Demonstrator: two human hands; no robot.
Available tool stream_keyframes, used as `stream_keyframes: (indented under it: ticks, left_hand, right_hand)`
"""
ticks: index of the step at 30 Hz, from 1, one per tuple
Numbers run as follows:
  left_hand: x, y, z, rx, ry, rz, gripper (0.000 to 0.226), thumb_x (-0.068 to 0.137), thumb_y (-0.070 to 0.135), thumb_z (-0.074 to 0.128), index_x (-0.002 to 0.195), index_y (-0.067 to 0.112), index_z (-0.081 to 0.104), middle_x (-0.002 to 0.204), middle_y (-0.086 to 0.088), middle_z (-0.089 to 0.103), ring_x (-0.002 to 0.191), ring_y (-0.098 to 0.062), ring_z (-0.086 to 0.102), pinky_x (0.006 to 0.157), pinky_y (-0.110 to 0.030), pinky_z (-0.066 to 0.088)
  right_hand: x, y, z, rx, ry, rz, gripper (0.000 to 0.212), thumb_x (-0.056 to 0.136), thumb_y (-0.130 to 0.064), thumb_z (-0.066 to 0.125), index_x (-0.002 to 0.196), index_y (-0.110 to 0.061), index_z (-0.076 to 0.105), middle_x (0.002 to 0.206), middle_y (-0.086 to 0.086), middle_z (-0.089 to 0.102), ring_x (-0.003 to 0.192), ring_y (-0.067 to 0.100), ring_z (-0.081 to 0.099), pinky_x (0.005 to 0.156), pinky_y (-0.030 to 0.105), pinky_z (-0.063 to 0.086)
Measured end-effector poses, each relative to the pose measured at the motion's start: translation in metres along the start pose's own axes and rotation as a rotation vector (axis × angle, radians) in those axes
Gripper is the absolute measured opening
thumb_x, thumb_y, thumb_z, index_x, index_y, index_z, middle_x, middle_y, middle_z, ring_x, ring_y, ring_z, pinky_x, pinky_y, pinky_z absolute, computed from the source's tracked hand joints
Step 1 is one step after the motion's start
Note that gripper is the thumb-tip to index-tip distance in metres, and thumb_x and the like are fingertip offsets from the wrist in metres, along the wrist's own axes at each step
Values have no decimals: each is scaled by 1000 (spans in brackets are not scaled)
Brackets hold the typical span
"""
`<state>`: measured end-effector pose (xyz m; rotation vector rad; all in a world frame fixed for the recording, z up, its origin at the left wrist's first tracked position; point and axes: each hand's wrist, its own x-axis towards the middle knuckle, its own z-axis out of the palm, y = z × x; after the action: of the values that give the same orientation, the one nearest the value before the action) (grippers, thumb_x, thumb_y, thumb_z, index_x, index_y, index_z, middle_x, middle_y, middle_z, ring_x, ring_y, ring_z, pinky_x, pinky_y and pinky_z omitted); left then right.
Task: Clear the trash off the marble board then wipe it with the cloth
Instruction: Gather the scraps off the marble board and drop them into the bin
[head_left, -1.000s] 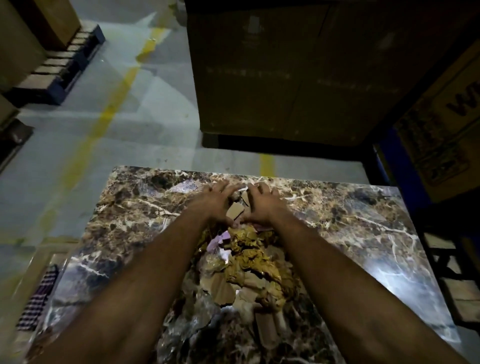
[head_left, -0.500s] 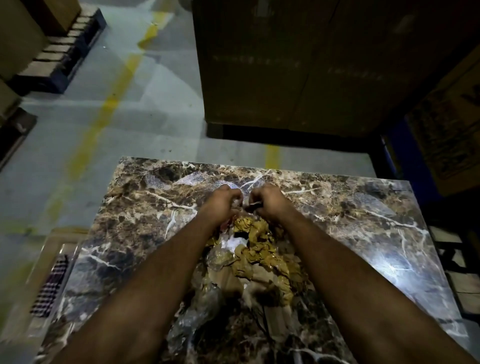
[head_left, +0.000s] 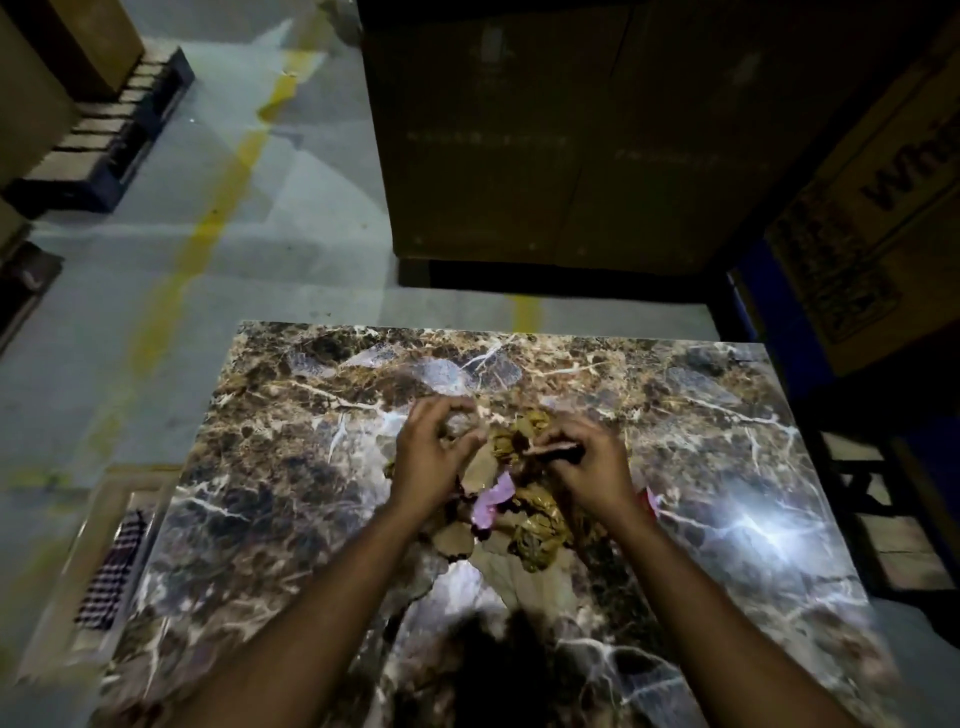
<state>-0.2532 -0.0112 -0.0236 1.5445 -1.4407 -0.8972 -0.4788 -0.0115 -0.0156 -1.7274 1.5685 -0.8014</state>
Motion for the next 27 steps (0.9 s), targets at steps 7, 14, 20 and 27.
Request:
stream_keyframes:
  ticks: [7, 14, 20, 27]
  left_hand:
    - [-64, -2, 46, 154, -98, 129, 29, 90, 21, 73, 118, 24, 65, 121, 5, 54, 114, -12, 51, 93, -32, 47]
    - [-67, -2, 58, 529, -213, 76, 60, 93, 57, 59, 145, 31, 48, 140, 0, 46, 129, -23, 29, 107, -44, 36]
    - [-61, -7, 58, 662, -215, 36, 62, 88, 65, 58, 139, 30, 53, 145, -3, 30, 135, -24, 24, 110, -52, 40]
    - [-80, -24, 73, 556, -251, 20, 57, 96, 57, 50, 134, 16, 53, 170, 4, 6, 154, -25, 11, 120, -53, 26]
  right_hand:
    - [-71, 39, 23, -221, -41, -125, 29, 81, -18, 63, 107, -22, 77, 127, -5, 70, 122, 23, 55, 103, 41, 44]
    - [-89, 38, 2, -65, -59, -80, 56, 72, -7, 56, 125, -20, 68, 143, -5, 55, 137, 18, 41, 112, 40, 33]
    - [-102, 56, -4, 46, 70, 164, 63, 87, -42, 64, 144, -51, 38, 159, -13, 27, 147, 21, 30, 114, 54, 35]
    - [-127, 45, 60, -36, 22, 232, 66, 96, -48, 54, 154, -46, 23, 168, -4, 20, 155, 18, 14, 124, 49, 15]
